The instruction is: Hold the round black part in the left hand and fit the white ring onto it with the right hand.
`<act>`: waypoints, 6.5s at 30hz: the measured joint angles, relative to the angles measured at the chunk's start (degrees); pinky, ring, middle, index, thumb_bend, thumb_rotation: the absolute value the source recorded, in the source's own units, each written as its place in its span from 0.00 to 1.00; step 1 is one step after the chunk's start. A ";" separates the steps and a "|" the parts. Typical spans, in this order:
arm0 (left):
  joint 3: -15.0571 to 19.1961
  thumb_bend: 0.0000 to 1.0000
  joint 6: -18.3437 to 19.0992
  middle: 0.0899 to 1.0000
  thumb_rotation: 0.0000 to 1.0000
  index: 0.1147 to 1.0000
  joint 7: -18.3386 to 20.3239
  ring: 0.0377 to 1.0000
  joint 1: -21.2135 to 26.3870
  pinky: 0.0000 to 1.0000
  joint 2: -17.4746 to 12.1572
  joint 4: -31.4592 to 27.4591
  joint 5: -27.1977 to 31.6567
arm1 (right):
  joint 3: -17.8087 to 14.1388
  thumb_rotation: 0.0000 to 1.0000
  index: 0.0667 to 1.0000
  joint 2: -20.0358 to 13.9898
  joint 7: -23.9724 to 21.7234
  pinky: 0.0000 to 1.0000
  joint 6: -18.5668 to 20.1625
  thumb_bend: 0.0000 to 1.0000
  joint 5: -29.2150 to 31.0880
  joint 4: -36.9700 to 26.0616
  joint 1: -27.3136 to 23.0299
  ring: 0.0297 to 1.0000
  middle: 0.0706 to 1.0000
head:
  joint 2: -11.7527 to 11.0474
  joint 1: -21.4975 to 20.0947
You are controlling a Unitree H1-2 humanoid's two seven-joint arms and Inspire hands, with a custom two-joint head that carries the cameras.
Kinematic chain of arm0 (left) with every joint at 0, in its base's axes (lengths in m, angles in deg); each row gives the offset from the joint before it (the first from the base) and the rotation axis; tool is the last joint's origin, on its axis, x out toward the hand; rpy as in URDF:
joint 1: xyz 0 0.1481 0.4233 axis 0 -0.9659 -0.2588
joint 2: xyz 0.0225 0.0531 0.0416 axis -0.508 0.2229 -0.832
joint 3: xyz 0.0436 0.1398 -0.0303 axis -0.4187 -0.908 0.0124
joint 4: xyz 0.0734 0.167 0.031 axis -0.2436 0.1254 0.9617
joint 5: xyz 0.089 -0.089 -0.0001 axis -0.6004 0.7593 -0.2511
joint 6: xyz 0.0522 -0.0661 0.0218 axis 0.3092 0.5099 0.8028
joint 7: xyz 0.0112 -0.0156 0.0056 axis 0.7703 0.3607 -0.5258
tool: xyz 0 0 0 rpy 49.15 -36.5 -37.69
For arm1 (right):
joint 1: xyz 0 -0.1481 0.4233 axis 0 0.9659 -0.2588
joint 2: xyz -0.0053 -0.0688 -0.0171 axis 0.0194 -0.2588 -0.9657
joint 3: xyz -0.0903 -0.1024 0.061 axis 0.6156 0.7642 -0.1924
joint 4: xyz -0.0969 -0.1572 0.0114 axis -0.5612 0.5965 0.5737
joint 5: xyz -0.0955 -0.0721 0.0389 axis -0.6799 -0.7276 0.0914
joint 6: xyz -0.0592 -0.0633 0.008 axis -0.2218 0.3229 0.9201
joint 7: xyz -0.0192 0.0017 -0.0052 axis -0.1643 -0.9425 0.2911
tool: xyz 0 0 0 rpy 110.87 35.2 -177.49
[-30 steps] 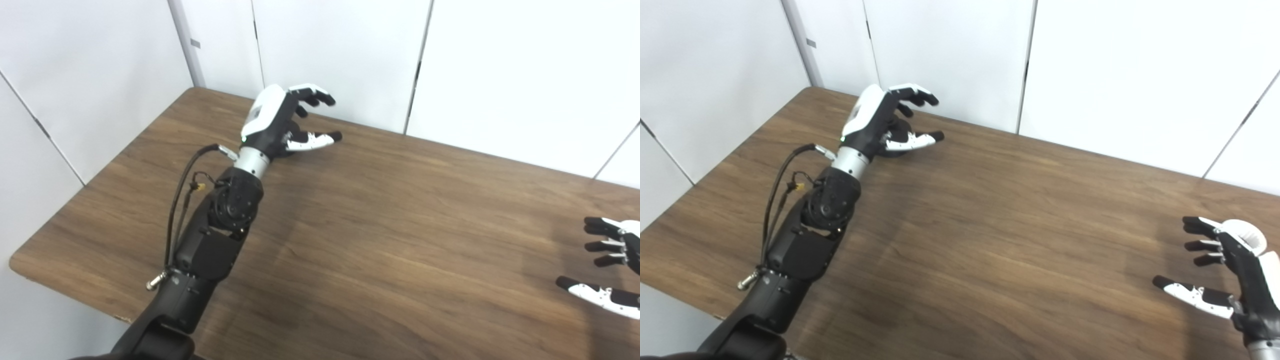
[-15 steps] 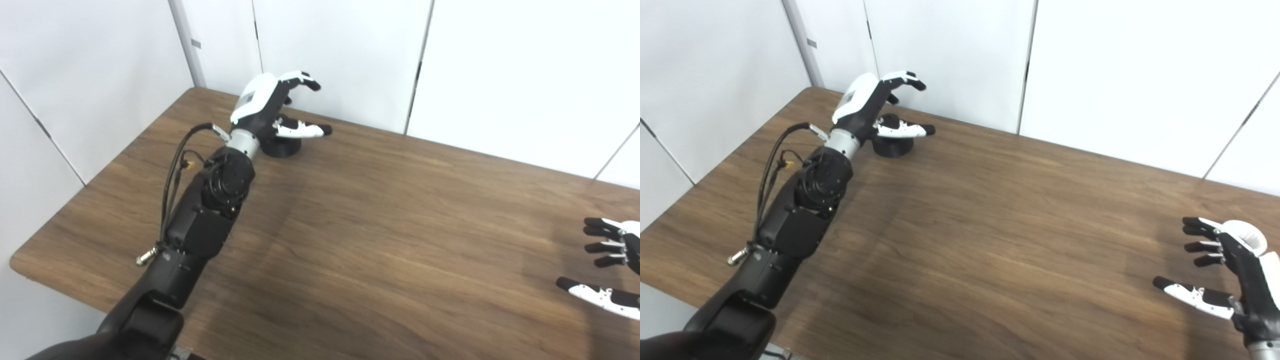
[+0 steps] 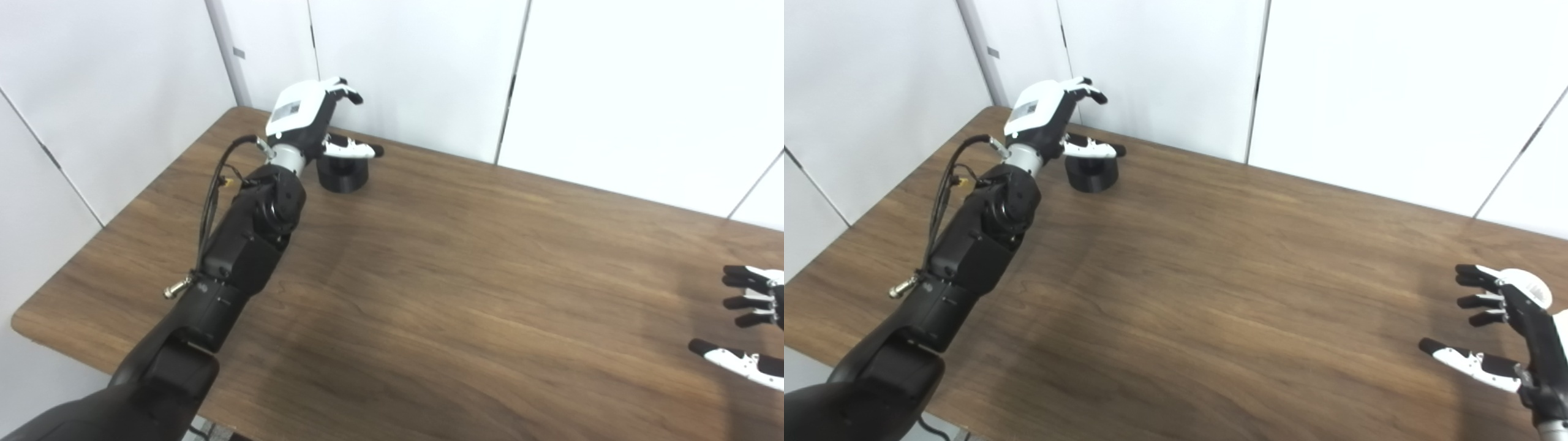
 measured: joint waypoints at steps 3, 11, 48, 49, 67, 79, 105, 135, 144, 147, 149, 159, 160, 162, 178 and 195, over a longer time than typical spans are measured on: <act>-0.26 1.00 0.64 0.94 0.36 0.70 -0.04 0.98 -0.01 0.84 -0.09 0.98 -0.19 | -0.07 0.11 0.74 -0.02 -0.03 0.53 0.00 0.66 0.05 0.01 0.04 0.64 0.72 | 0.00 0.00; -2.10 1.00 2.97 0.99 0.41 0.74 -0.83 1.00 0.17 0.97 -1.38 4.19 -2.73 | -0.13 0.12 0.74 -0.14 -0.16 0.53 0.04 0.65 0.07 -0.01 0.05 0.64 0.72 | 0.18 0.00; -8.91 1.00 10.91 1.00 0.49 0.79 3.51 1.00 4.54 1.00 -3.17 15.17 -1.97 | -0.85 0.12 0.73 -0.30 -0.52 0.52 1.18 0.65 0.30 -2.17 0.37 0.63 0.72 | 0.53 -1.67; -8.93 1.00 10.82 1.00 0.50 0.78 3.45 1.00 4.77 1.00 -2.96 15.78 -1.86 | -0.89 0.11 0.72 -0.29 -0.54 0.52 1.50 0.65 0.30 -2.20 0.38 0.62 0.72 | 0.53 -1.67; -10.72 1.00 8.91 1.00 0.47 0.76 3.29 1.00 5.64 1.00 -1.80 18.02 0.04 | -1.24 0.11 0.73 -0.28 -0.76 0.52 2.24 0.64 0.35 -2.97 1.40 0.62 0.73 | 0.88 -2.29; -10.70 1.00 8.74 1.00 0.34 0.67 1.53 1.00 5.73 1.00 -1.53 19.66 0.41 | -1.29 0.11 0.73 -0.28 -0.76 0.52 2.26 0.63 0.32 -4.05 1.84 0.63 0.75 | 1.23 -2.46; -8.77 0.53 -0.73 0.85 0.06 0.42 -4.12 0.93 4.89 0.89 -0.58 21.56 5.93 | -1.48 0.08 0.73 -0.26 -1.12 0.52 2.93 0.62 0.56 -4.34 2.42 0.62 0.75 | 1.85 -2.72; -15.33 0.52 -17.90 0.92 0.07 0.42 8.07 1.00 -2.35 1.00 2.80 7.28 11.13 | -1.39 0.19 0.73 -0.27 -1.28 0.52 5.10 0.63 0.05 -5.01 2.33 0.62 0.73 | 2.64 -4.04; -18.33 0.52 -18.65 0.92 0.07 0.42 10.78 1.00 -4.66 1.00 5.15 1.34 10.17 | -1.30 0.17 0.73 -0.23 -1.35 0.52 7.19 0.62 -0.21 -6.73 2.28 0.62 0.75 | 2.81 -4.48; -19.50 0.52 -19.19 0.93 0.07 0.42 11.52 1.00 -5.32 1.00 5.65 -0.47 9.67 | -1.32 0.15 0.73 -0.23 -1.34 0.52 7.18 0.61 -0.19 -6.73 2.27 0.62 0.75 | 2.90 -4.48; -20.13 0.52 -19.67 0.93 0.07 0.42 11.89 1.00 -5.62 1.00 6.16 -1.03 9.58 | -1.32 0.14 0.74 -0.23 -1.34 0.53 7.18 0.61 -0.18 -6.73 2.27 0.62 0.76 | 2.90 -4.48; -24.73 0.52 -22.66 0.93 0.07 0.42 14.47 1.00 -8.05 1.00 9.23 -4.71 10.51 | -1.41 0.13 0.75 -0.24 -1.34 0.54 7.17 0.61 -0.17 -6.74 2.30 0.63 0.76 | 3.16 -4.39; -25.14 0.52 -22.69 0.93 0.07 0.42 14.91 1.00 -8.27 1.00 9.50 -5.31 10.44 | -1.41 0.12 0.75 -0.24 -1.34 0.54 7.18 0.61 -0.16 -6.74 2.30 0.63 0.76 | 3.34 -4.57; -26.11 0.52 -22.89 0.93 0.07 0.42 15.71 1.00 -8.68 1.00 9.65 -6.46 10.35 | -1.42 0.11 0.75 -0.24 -1.34 0.54 7.19 0.61 -0.15 -6.74 2.31 0.63 0.76 | 3.34 -4.57; -26.56 0.52 -24.71 0.93 0.08 0.42 17.18 1.00 -10.43 0.99 9.29 -8.41 10.49 | -1.26 0.11 0.73 0.20 -1.28 0.53 7.03 0.62 -0.35 -6.85 2.30 0.63 0.74 | 5.27 -15.36; -23.30 0.52 -27.80 0.93 0.07 0.42 21.77 1.00 -12.33 0.96 4.16 -9.97 14.72 | 1.91 0.22 0.75 5.07 -1.14 0.52 9.42 0.62 -7.28 -10.58 0.27 0.64 0.75 | 4.92 -33.75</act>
